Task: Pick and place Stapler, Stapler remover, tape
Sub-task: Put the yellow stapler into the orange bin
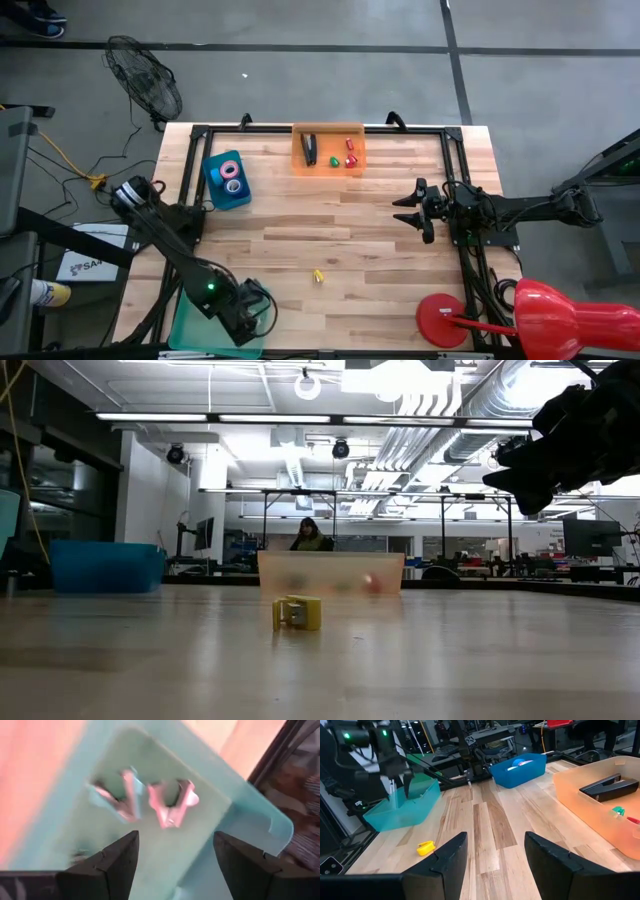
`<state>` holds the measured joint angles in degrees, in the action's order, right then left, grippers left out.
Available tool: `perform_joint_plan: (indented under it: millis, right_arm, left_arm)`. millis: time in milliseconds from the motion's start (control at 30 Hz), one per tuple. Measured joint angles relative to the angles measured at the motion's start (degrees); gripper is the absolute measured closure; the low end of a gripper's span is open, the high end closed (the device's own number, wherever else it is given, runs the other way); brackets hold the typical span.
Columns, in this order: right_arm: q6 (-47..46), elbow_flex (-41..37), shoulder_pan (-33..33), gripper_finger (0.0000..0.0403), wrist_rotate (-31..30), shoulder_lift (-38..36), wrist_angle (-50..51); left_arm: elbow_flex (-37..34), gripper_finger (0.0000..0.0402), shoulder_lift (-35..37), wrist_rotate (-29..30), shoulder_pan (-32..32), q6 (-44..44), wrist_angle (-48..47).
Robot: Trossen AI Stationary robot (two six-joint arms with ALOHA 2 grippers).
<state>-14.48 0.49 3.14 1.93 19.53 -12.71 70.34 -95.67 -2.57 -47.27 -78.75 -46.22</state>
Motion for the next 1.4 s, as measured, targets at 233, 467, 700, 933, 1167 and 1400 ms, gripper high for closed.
perform_joint_plan:
  millis: [233, 467, 700, 933, 1167, 1400]
  right_arm:
    - [-0.02, -0.02, -0.02, 0.0214, 0.00, 0.00, 0.00]
    - [-0.02, -0.02, -0.02, 0.0214, 0.00, 0.00, 0.00]
    - [-0.01, -0.02, -0.02, 0.0214, 0.01, 0.00, 0.00]
    - [-0.01, -0.01, -0.02, 0.0214, 0.00, -0.02, 0.03]
    - [-0.01, -0.01, -0.01, 0.0214, 0.00, 0.00, 0.02]
    - [0.00, -0.02, -0.01, 0.0214, 0.00, 0.00, 0.01]
  left_arm:
    - [8.73, 0.0150, 0.92, 13.87, 1.62, 16.74, -12.17]
    - [10.68, 0.0150, 0.93, 17.75, 10.77, 38.63, -9.19]
    - [10.65, 0.0150, -0.49, 11.30, 22.30, 61.19, -2.33]
    - [10.60, 0.0150, -6.02, 2.27, 28.96, 87.53, 4.75]
    - [10.63, 0.0150, -11.96, -2.93, 32.49, 106.87, 10.17]
    - [10.59, 0.0150, -16.74, -7.11, 33.11, 118.11, 12.61]
